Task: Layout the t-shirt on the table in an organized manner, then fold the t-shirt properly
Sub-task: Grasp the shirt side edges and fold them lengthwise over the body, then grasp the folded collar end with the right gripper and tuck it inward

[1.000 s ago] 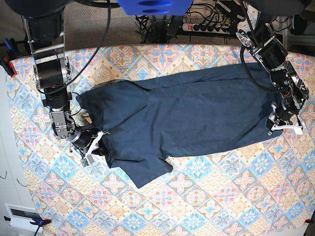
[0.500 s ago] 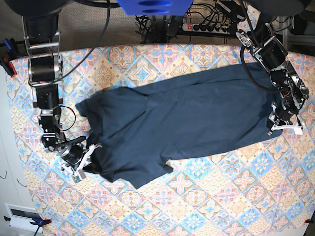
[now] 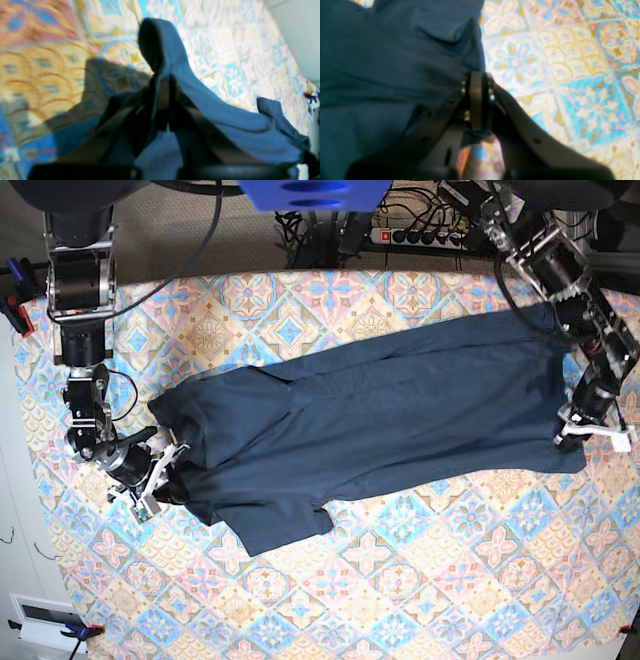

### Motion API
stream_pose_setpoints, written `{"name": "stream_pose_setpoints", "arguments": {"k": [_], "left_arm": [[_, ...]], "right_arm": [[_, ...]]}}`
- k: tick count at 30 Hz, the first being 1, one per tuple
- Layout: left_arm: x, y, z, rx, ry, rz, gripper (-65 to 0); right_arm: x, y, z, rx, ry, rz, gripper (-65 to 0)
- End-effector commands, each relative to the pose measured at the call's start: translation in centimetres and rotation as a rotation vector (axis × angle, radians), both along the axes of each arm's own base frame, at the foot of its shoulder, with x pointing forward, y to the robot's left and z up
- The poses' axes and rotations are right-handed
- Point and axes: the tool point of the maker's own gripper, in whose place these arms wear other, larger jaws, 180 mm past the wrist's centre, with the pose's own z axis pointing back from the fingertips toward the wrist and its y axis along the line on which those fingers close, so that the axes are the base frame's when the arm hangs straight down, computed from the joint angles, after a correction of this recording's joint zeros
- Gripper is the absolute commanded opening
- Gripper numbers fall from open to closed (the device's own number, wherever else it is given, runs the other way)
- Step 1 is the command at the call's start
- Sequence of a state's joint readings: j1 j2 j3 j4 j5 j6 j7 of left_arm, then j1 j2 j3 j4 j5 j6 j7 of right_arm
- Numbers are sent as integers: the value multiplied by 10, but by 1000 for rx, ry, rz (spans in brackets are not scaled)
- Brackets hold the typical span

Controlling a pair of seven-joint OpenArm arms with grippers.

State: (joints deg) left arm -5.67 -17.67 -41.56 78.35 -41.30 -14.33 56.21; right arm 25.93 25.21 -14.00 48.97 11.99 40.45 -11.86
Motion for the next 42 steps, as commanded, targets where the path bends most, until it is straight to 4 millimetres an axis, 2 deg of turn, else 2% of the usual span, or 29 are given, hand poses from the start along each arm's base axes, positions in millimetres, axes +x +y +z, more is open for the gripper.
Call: {"name": "stream_pose_setpoints", "arguments": {"k": [1,5,10,13,16,20,25,32,38,40,42], "left_arm": [[5,5,23,21,-70,-2,-650],[-13,0,23,7,-82,-15,-650],[-37,-3,17,37,-47,-31,-650],[-53,8,14,27,-39,9,-650],[-66,18,16,-12,-58,47,-650],[-78,16,8,-52,2,24,-650],[-87,13,-1,-61,42,17,-650],[-113,4,-24,-90,152,-16,-650],[-125,10,-38,-32,241,-9,-650],[-127,11,-41,-12,264,-10,-650],[-121,-2,-46,-7,282,-62,-641]], "right_arm": [[17,-12,32,22,-91,-31,-646],[17,-19,38,27,-108,-49,-646],[4,-22,41,-10,-128,-20,-646],[-3,-22,45,-17,-145,-10,-646],[-11,-37,44,-4,-151,-59,-646],[-14,-44,42,2,-148,-82,-646],[-17,-46,35,-20,-111,-84,-646],[-42,-36,16,-35,-76,-50,-646],[-63,-29,2,-44,-45,-25,-646],[-67,-29,-2,-44,-33,-26,-647],[-71,-30,-7,-47,-21,-26,-645]]}}
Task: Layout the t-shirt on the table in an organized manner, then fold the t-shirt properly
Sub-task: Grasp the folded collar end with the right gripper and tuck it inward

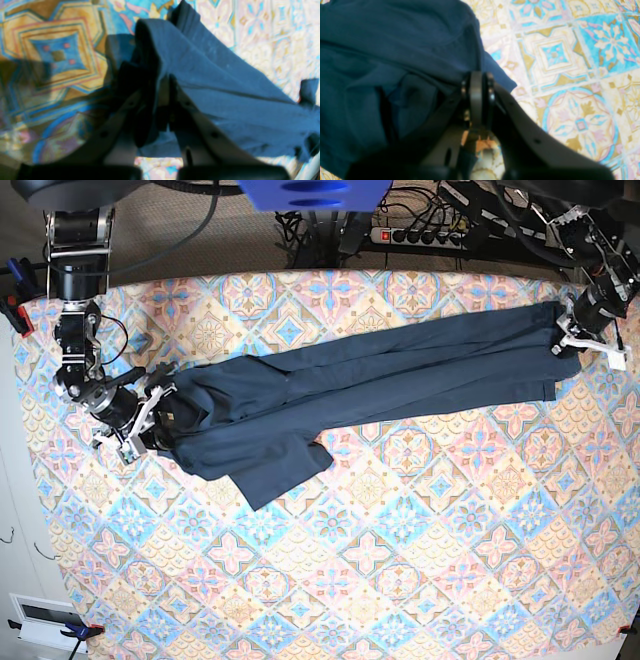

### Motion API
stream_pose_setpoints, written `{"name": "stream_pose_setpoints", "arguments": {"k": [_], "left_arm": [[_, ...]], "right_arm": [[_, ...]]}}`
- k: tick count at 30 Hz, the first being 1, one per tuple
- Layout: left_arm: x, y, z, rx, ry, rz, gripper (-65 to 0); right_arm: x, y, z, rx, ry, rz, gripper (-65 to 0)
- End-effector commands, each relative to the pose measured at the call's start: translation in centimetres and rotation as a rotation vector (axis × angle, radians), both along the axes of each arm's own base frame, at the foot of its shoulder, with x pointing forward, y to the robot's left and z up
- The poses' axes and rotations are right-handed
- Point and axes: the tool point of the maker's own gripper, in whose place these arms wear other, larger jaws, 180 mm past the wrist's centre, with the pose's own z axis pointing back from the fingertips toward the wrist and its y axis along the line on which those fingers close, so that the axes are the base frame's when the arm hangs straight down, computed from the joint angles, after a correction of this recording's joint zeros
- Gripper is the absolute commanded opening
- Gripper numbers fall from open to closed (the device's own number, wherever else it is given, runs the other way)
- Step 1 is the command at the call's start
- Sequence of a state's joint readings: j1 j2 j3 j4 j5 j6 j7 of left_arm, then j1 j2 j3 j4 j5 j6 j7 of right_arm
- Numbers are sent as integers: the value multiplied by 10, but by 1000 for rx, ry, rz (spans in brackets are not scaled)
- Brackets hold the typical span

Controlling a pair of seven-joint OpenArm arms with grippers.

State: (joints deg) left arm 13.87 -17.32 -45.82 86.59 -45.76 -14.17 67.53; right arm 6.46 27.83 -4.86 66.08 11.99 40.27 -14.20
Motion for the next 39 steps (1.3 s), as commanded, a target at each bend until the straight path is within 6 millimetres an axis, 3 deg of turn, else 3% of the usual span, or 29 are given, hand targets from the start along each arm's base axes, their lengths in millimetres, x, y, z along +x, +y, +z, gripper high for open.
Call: {"name": "stream_pose_setpoints", "arguments": {"k": [1,5,8,12,17,20,23,29,34,39], "left_arm": [[11,-2,11,23,-30,-35,-609],[15,-11,11,20,-35,-62,-448],[21,-14,20,24,-67,-72,-337],[24,-2,42,-36,-174,-2,-334],[27,2,60,-96,-265,36,-346],[29,0,63,-116,-286,36,-346],[30,-1,63,-121,-290,37,-346],[30,-7,60,-143,-296,48,-346],[34,-8,62,-146,-307,47,-346],[34,-8,62,-146,-307,46,-346]], "right_arm": [[10,-13,18,-18,-53,-8,-643],[8,-17,16,-66,-48,5,-621],[14,-35,29,-61,-84,-52,-548],[20,-55,59,-77,-160,-109,-458],[25,-56,96,-139,-227,-107,-449],[26,-43,110,-166,-257,-69,-448],[25,-19,101,-193,-217,0,-448],[56,39,108,-246,-212,170,-448],[77,69,100,-235,-176,222,-447],[87,85,64,-182,-63,217,-447]]}}
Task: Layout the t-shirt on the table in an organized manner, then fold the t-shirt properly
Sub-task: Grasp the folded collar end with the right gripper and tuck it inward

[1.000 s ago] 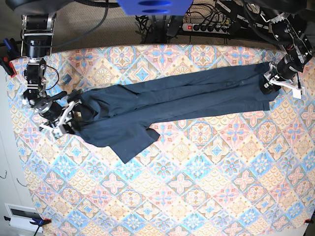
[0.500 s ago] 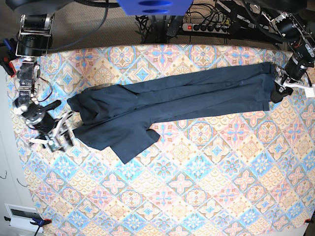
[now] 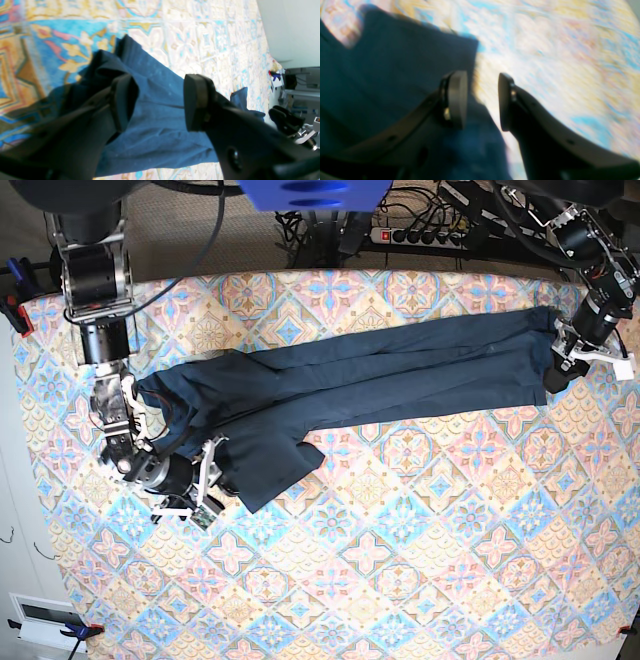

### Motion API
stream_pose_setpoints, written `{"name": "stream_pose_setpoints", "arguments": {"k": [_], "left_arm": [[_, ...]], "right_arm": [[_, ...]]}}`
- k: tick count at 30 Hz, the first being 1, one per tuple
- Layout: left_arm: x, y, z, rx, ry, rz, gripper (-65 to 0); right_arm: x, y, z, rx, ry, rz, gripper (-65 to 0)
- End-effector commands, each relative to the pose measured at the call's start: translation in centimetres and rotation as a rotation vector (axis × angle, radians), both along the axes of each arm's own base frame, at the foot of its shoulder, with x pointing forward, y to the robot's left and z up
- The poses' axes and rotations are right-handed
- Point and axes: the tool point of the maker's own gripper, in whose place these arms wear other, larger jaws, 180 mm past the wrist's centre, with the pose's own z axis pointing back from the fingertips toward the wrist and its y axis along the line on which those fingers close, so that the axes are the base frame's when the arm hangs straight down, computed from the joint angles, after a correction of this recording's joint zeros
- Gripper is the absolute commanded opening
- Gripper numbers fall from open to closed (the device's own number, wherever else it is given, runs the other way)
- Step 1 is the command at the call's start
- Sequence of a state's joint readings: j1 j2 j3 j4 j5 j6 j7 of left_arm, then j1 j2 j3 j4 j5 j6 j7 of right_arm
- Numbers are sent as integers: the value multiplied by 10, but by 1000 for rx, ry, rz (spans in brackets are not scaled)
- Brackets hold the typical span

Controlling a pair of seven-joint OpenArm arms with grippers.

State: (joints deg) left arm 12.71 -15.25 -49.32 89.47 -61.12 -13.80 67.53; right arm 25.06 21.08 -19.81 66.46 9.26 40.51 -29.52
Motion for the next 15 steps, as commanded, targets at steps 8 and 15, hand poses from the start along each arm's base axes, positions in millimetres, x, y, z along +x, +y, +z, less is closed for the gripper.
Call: {"name": "stream_pose_setpoints", "arguments": {"k": [8,15], "left_arm": [[7,7,15,30,-44,-4,-346],[7,7,15,32,-45,-1,-346]], "right_arm": [[31,-45,-6,-22,64,-114,-403],[27,-51,-17,-29,102,-132,-377]]}}
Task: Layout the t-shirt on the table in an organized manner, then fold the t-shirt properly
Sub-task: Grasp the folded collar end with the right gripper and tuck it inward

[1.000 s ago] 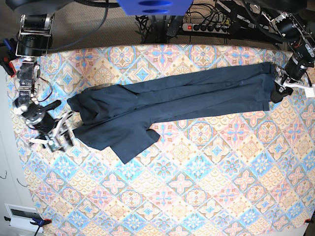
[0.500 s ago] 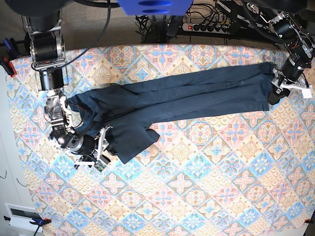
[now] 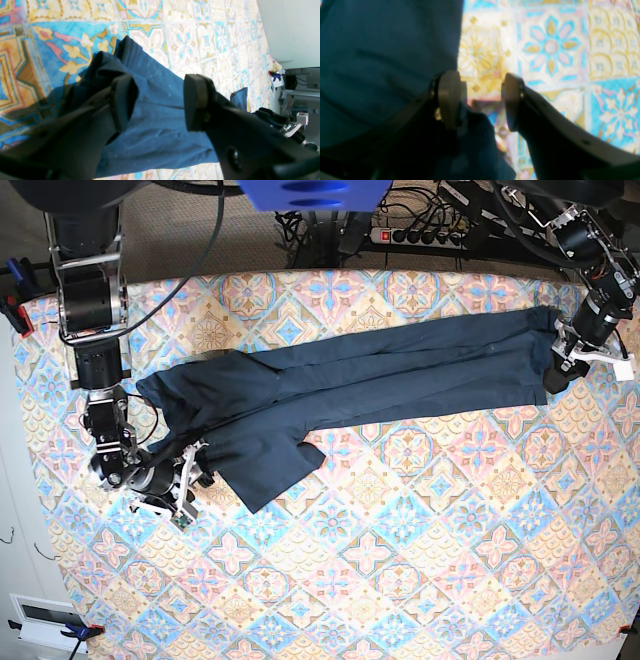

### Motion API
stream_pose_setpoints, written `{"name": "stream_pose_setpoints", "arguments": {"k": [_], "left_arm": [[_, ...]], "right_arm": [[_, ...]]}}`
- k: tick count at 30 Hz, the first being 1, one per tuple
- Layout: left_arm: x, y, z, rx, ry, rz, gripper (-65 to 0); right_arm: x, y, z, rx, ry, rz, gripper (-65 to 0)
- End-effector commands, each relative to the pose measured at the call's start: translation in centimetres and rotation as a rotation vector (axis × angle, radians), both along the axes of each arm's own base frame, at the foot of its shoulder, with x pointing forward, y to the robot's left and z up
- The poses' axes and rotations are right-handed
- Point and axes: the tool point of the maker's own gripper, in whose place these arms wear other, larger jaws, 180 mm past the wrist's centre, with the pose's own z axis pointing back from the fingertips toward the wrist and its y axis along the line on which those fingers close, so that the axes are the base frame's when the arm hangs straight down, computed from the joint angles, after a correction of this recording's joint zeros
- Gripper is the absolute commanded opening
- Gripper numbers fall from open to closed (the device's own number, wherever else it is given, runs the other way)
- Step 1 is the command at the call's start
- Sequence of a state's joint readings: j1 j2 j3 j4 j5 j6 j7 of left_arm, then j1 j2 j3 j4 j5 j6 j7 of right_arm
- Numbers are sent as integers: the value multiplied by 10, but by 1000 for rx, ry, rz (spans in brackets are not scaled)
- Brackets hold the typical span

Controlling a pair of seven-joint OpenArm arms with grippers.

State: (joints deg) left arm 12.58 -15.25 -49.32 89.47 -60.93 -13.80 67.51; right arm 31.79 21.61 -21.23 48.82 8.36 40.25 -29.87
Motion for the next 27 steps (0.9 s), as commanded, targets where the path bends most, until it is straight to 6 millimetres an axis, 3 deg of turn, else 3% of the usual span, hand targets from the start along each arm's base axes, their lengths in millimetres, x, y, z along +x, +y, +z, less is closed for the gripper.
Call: {"name": "stream_pose_setpoints", "arguments": {"k": [1,5,13,18,21,27], "left_arm": [[6,7,15,29,-44,-3,-346],[6,7,15,29,-44,-3,-346],[6,7,15,29,-44,-3,-346],[6,6,15,28,-43,-4,-346],[6,6,15,28,-43,-4,-346],[6,6,15,28,-43,-4,-346]], "right_arm": [[18,-2,25,20,-68,-8,-378],[16,1,22,11,-61,6,-378],[-8,16,-7,-36,11,83,-377],[-13,18,-13,-32,24,87,-377],[-13,34,-15,-9,25,103,-377],[-29,17,-44,-15,119,50,-376]]}}
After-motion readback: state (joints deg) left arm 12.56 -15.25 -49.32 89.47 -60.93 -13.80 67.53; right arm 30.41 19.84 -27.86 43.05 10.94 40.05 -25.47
